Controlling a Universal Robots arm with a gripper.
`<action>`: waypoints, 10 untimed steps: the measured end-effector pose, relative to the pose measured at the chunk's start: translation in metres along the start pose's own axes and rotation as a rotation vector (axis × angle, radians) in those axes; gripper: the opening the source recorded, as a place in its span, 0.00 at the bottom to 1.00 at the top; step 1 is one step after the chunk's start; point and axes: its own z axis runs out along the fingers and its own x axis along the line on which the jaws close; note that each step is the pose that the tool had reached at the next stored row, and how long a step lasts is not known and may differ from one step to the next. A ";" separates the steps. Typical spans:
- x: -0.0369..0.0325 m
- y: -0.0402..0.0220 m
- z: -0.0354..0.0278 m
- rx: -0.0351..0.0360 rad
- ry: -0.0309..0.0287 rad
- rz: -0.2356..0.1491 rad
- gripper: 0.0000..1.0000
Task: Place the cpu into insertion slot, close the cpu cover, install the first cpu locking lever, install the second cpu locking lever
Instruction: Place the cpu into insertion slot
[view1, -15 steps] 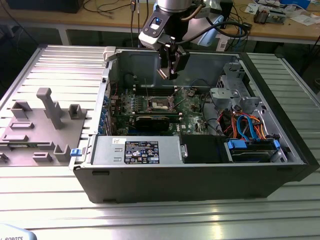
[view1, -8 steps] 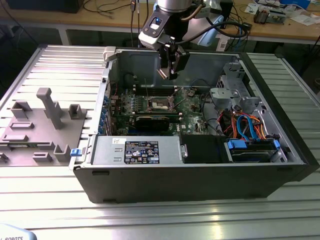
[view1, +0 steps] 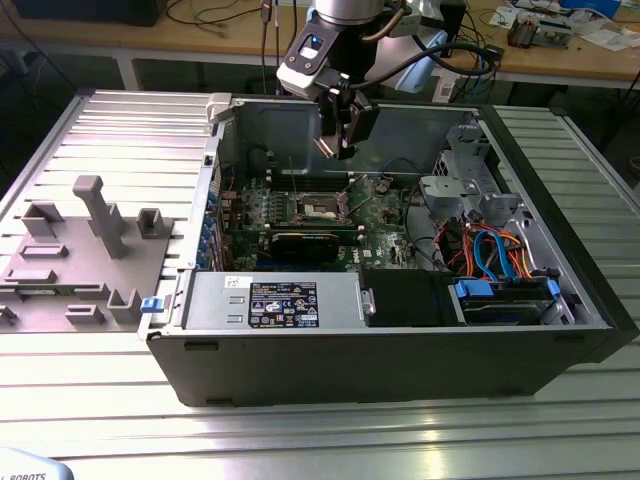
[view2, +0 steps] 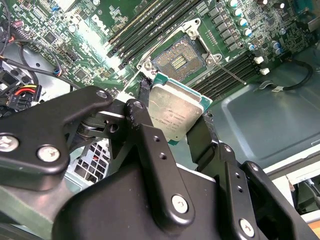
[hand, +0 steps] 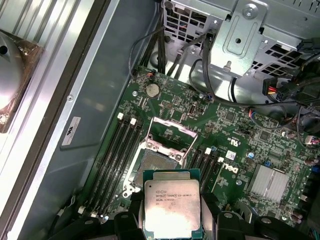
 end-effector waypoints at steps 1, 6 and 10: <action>0.0000 0.0000 0.0000 0.0000 0.0000 0.000 0.54; 0.0000 0.0000 0.0000 -0.0001 -0.0001 0.003 0.54; 0.0000 0.0000 0.0000 -0.0001 -0.0003 0.005 0.54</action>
